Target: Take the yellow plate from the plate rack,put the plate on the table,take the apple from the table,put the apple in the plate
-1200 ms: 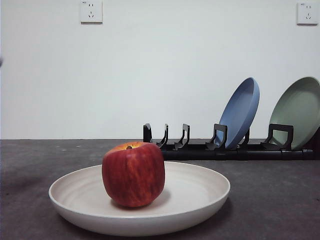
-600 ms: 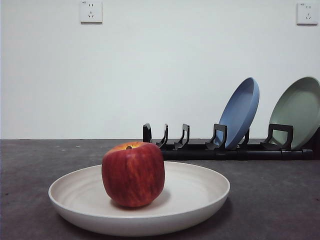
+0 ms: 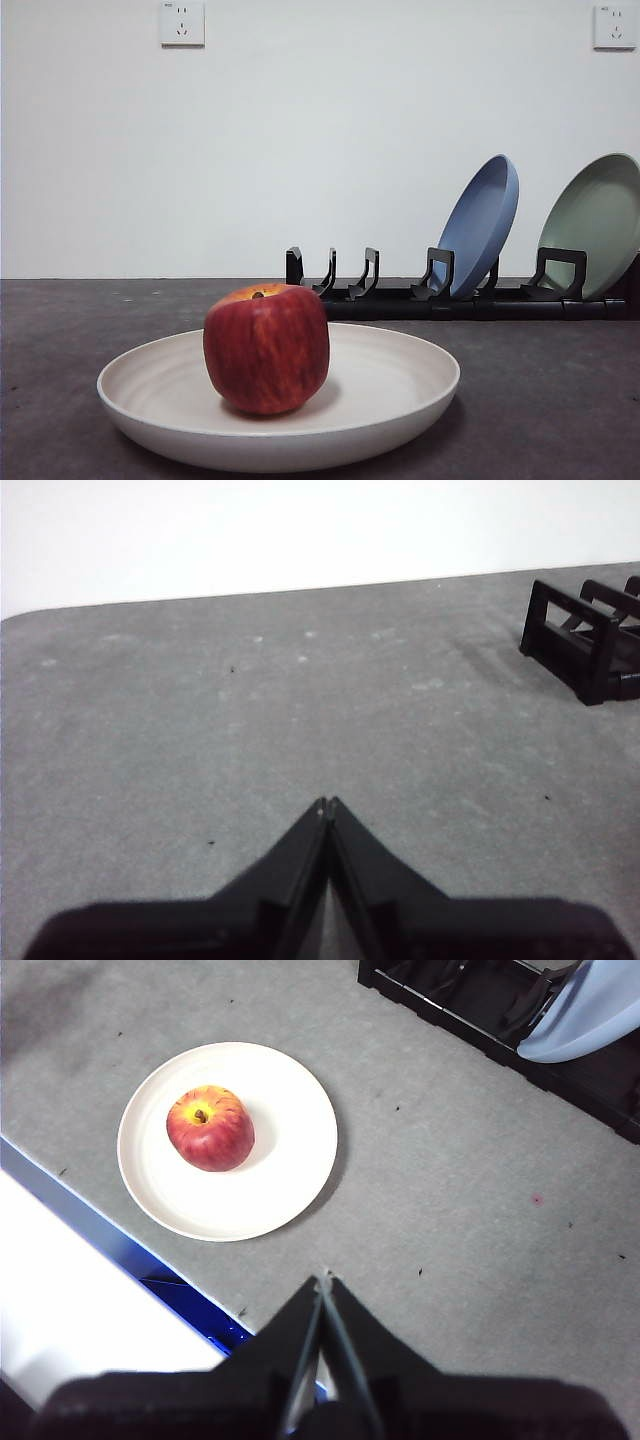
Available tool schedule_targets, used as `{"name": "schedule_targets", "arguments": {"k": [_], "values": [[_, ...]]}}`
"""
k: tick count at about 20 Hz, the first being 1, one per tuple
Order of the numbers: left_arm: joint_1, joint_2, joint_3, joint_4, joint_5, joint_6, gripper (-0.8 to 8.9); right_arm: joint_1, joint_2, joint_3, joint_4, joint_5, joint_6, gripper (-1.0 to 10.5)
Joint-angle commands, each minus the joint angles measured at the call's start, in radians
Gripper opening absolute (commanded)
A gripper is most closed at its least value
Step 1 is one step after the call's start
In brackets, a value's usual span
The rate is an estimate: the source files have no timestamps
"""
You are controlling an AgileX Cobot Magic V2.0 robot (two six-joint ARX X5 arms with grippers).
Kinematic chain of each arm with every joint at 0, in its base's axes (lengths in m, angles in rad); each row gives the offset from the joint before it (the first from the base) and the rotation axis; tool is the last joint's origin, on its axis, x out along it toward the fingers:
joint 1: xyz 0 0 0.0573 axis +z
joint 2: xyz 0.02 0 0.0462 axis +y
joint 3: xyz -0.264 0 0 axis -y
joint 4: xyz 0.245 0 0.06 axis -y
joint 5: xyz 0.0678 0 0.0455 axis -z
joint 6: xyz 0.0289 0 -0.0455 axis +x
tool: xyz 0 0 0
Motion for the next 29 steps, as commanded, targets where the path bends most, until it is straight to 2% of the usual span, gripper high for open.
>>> {"name": "schedule_targets", "arguments": {"k": [1,10,11,13,15,16,17,18,20,22,24,29], "values": [[0.003,0.006,-0.011,0.003,0.005,-0.006,-0.03,0.001,0.001,0.005,-0.019,0.006,0.008,0.0],[0.003,0.031,-0.011,0.003,0.005,-0.006,-0.03,-0.007,-0.003,0.003,-0.016,0.008,0.003,0.0],[0.003,0.033,-0.011,0.003,0.005,-0.006,-0.03,-0.032,-0.017,0.002,-0.014,0.019,-0.030,0.0],[0.003,0.039,-0.011,0.003,0.005,-0.006,-0.03,-0.127,-0.063,-0.046,0.080,0.029,-0.186,0.0],[0.003,0.039,-0.011,0.003,0.005,-0.006,-0.03,-0.275,-0.155,-0.187,0.318,-0.085,-0.337,0.0],[0.003,0.039,-0.011,0.003,0.005,-0.006,-0.03,-0.364,-0.221,-0.290,0.467,-0.162,-0.372,0.0],[0.003,0.039,-0.011,0.003,0.005,-0.006,-0.03,-0.453,-0.293,-0.404,0.614,-0.211,-0.382,0.0],[0.003,0.041,-0.011,0.003,0.005,-0.006,-0.03,-0.538,-0.365,-0.524,0.761,-0.222,-0.383,0.0],[0.003,0.043,-0.011,0.003,0.005,-0.006,-0.03,-0.689,-0.500,-0.756,1.016,-0.222,-0.384,0.0],[0.003,0.043,-0.011,0.003,0.005,-0.006,-0.03,-0.811,-0.627,-0.952,1.182,-0.225,-0.362,0.0],[0.003,0.043,-0.011,0.003,0.005,-0.006,-0.03,-0.891,-0.732,-1.088,1.230,-0.229,-0.309,0.0],[0.003,0.043,-0.011,0.003,0.005,-0.006,-0.03,-0.967,-0.822,-1.214,1.228,-0.230,-0.307,0.0]]}}
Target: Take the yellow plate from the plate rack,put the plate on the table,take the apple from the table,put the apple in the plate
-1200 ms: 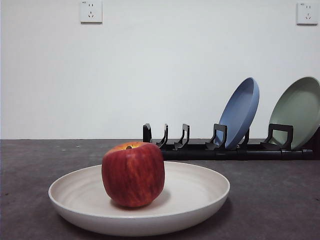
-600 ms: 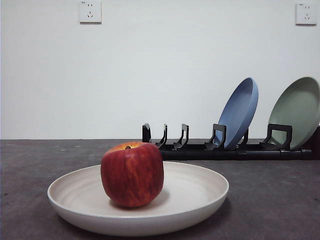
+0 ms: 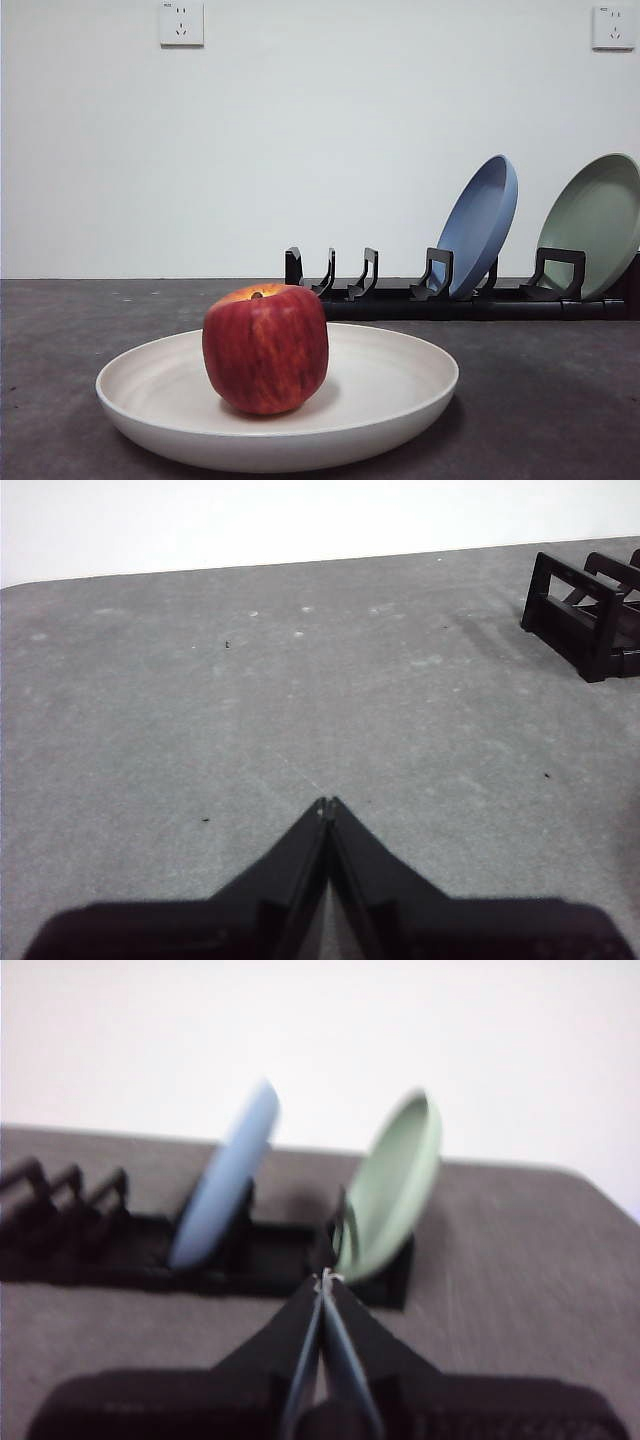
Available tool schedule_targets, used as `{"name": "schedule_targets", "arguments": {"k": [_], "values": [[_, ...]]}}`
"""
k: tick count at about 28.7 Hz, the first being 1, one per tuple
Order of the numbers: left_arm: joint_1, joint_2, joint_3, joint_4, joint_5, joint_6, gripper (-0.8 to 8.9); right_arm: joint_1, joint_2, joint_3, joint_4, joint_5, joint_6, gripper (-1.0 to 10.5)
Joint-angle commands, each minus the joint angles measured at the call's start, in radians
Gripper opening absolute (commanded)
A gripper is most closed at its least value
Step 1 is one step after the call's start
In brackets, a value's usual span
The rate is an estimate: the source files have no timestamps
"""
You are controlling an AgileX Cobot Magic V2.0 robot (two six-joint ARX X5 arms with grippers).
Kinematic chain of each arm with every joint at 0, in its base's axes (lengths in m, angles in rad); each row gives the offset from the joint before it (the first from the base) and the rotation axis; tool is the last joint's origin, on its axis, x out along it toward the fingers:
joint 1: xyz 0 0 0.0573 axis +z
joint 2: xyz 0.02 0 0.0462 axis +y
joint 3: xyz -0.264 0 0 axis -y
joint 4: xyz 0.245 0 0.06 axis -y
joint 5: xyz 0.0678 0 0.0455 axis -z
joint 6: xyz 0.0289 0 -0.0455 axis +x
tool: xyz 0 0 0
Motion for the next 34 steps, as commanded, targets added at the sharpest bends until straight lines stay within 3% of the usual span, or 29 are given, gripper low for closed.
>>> {"name": "schedule_targets", "arguments": {"k": [1,8,11,23,28,34], "values": [[0.003,0.000,-0.011,0.003,0.005,-0.006,-0.03,-0.028,-0.029,-0.054,0.015,-0.003,0.018,0.0],[0.003,0.000,-0.011,0.003,0.005,-0.006,-0.03,-0.053,-0.079,-0.186,0.023,-0.022,0.023,0.0],[0.003,0.000,-0.011,0.003,0.005,-0.006,-0.03,-0.053,-0.107,-0.189,-0.047,-0.028,0.021,0.0],[0.003,0.000,-0.011,0.003,0.005,-0.006,-0.03,-0.053,-0.112,-0.189,-0.046,-0.010,0.020,0.0],[0.003,0.000,-0.011,0.003,0.005,-0.006,-0.03,-0.053,-0.112,-0.189,-0.045,-0.010,0.093,0.0],[0.003,0.000,-0.011,0.003,0.005,-0.006,-0.03,-0.051,-0.112,-0.189,-0.044,-0.009,0.093,0.0]]}}
